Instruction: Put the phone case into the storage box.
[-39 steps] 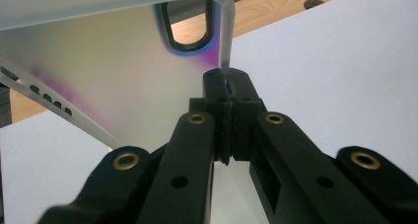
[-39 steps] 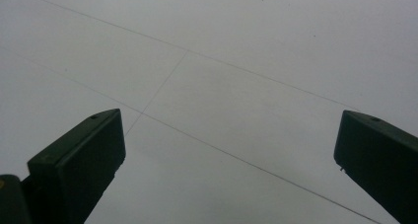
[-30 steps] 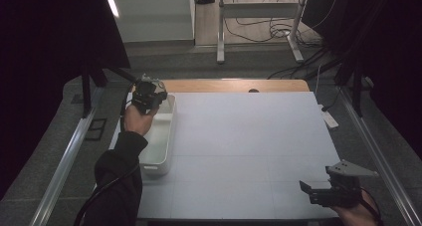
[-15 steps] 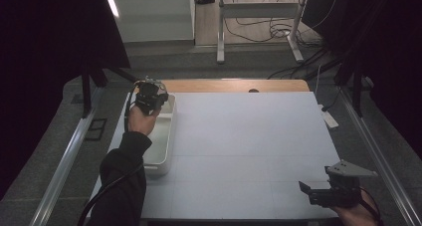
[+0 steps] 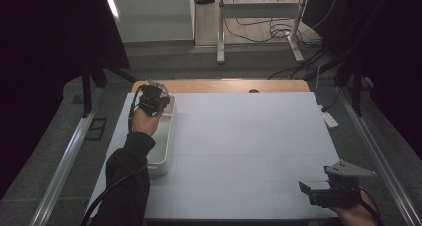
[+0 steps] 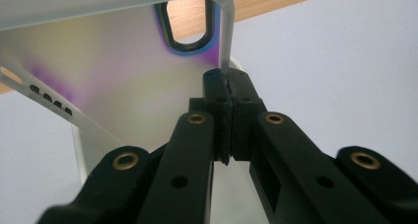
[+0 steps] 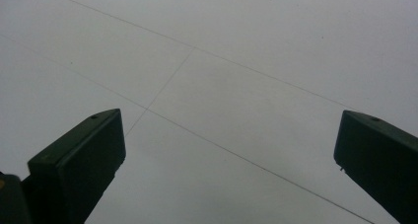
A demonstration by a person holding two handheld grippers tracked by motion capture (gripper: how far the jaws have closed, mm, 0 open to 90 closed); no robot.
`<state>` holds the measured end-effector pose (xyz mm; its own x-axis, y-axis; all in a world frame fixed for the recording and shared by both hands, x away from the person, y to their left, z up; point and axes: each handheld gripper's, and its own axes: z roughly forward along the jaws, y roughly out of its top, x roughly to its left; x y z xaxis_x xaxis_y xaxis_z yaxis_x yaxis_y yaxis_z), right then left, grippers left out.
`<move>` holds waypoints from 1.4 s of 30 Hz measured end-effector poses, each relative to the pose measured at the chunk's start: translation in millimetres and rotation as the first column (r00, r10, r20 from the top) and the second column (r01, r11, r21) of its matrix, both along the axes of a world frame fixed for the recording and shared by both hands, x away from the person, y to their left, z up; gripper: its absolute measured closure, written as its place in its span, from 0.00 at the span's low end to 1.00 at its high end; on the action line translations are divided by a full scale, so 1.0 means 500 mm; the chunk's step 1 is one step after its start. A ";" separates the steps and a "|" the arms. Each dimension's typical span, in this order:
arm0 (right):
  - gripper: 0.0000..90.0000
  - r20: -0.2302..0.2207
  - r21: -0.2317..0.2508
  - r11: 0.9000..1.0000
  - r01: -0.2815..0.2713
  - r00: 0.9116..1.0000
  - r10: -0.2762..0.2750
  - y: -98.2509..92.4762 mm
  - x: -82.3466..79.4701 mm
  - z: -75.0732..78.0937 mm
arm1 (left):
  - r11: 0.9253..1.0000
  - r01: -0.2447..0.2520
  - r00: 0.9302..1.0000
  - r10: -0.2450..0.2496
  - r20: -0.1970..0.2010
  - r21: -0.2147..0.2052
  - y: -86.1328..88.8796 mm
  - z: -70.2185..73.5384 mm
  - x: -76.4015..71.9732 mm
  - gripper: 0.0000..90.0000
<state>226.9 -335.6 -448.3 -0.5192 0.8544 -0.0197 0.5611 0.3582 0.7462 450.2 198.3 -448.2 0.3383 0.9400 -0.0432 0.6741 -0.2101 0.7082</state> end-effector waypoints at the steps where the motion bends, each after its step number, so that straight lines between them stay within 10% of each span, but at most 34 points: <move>1: 0.00 0.000 0.000 1.000 0.000 1.000 0.000 0.000 0.000 0.000 | 1.000 -0.001 1.000 0.001 -0.004 -0.002 -0.001 -0.003 0.002 0.98; 42: 0.00 0.002 0.000 1.000 -0.011 1.000 0.011 0.001 -0.001 0.000 | 1.000 -0.019 1.000 0.019 -0.019 -0.018 -0.012 -0.025 0.034 0.89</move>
